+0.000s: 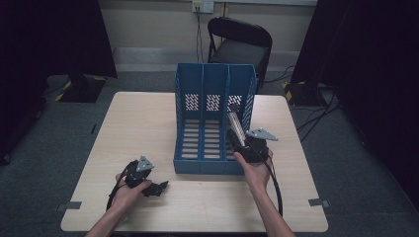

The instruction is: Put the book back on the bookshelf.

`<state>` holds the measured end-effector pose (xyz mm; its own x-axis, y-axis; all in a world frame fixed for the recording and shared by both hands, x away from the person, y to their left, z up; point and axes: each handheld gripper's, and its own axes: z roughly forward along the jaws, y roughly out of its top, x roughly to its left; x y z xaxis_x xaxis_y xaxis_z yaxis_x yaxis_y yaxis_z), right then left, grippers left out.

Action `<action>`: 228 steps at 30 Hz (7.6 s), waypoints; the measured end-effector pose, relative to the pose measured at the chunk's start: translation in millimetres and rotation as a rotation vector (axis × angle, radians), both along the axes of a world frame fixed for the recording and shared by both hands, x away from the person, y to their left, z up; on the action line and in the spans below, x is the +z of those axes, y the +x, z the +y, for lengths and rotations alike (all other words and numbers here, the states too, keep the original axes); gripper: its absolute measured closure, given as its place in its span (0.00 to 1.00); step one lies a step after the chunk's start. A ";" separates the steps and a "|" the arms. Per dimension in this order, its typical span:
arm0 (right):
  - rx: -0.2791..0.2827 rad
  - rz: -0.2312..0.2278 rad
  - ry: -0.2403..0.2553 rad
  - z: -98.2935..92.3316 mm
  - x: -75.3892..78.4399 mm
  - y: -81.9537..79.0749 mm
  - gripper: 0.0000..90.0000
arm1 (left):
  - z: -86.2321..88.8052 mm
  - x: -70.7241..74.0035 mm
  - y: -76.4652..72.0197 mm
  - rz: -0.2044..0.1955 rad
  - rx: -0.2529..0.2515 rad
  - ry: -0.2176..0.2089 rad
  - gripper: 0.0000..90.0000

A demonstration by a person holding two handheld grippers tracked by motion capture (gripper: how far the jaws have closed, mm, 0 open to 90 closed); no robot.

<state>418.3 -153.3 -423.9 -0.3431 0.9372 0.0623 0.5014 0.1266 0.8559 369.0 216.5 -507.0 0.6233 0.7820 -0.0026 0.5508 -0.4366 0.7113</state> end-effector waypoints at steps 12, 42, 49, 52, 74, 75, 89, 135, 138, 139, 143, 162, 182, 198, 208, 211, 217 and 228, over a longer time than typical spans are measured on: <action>-0.043 0.027 -0.020 5.3 -8.5 11.5 0.74 | -0.1 -0.1 0.0 -0.001 0.002 -0.002 0.00; -0.209 -0.041 -0.047 10.1 -8.7 7.9 0.85 | -0.5 0.0 0.0 -0.002 0.000 -0.001 0.00; -0.279 -0.036 -0.057 10.2 -9.9 8.1 0.85 | -0.3 0.1 0.1 -0.002 -0.004 0.002 0.00; -0.297 -0.040 -0.055 11.6 -11.2 8.1 0.85 | -0.4 0.0 0.1 -0.003 -0.001 0.000 0.00; -0.321 -0.074 -0.035 6.9 -3.9 3.0 0.74 | -0.4 0.1 0.2 -0.002 -0.005 0.003 0.00; -0.318 -0.074 -0.032 6.6 -3.9 3.2 0.75 | -0.6 0.1 0.4 -0.001 -0.007 0.002 0.00; -0.387 -0.108 -0.070 17.2 -5.7 1.0 0.85 | -3.0 0.2 1.2 -0.003 -0.007 0.003 0.00; -0.252 -0.076 0.029 4.7 -0.3 7.9 0.43 | -3.8 0.0 2.0 0.001 -0.011 -0.002 0.00; -0.228 -0.063 0.072 2.2 1.3 7.9 0.42 | -3.8 0.0 2.0 0.001 -0.011 -0.002 0.00; -0.223 -0.063 0.075 2.0 1.7 7.7 0.41 | -3.8 0.0 2.0 0.001 -0.010 -0.002 0.00; -0.195 -0.067 0.083 1.7 4.2 5.8 0.38 | -3.8 0.0 2.0 0.001 -0.010 -0.003 0.00; -0.007 -0.049 0.149 -27.0 17.5 -6.0 0.28 | -3.7 0.1 2.0 0.001 -0.011 -0.001 0.00; 0.082 -0.030 0.153 -64.4 21.0 -38.4 0.17 | -1.8 0.2 1.9 -0.003 -0.017 0.002 0.00; 0.063 0.086 0.043 -86.2 -6.3 -66.0 0.16 | -0.3 0.1 1.9 -0.003 -0.008 0.001 0.00; 0.178 0.179 0.000 -88.5 -39.5 -73.3 0.16 | -0.5 0.1 2.1 0.001 -0.009 0.000 0.00; 0.174 0.209 -0.018 -88.4 -49.1 -72.1 0.16 | -0.5 0.1 2.4 0.000 -0.008 0.001 0.00; 0.219 0.294 -0.064 -85.4 -69.1 -68.9 0.15 | -1.6 -0.1 2.8 0.001 -0.002 -0.004 0.00; 0.186 0.167 -0.155 -78.6 -82.6 -73.3 0.09 | -2.2 0.0 3.3 -0.001 0.000 0.001 0.00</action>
<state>345.0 -231.9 -506.5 -0.5072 0.8618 -0.0066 0.5895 0.3526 0.7267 372.3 214.3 -507.0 0.6232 0.7821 -0.0016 0.5501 -0.4369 0.7116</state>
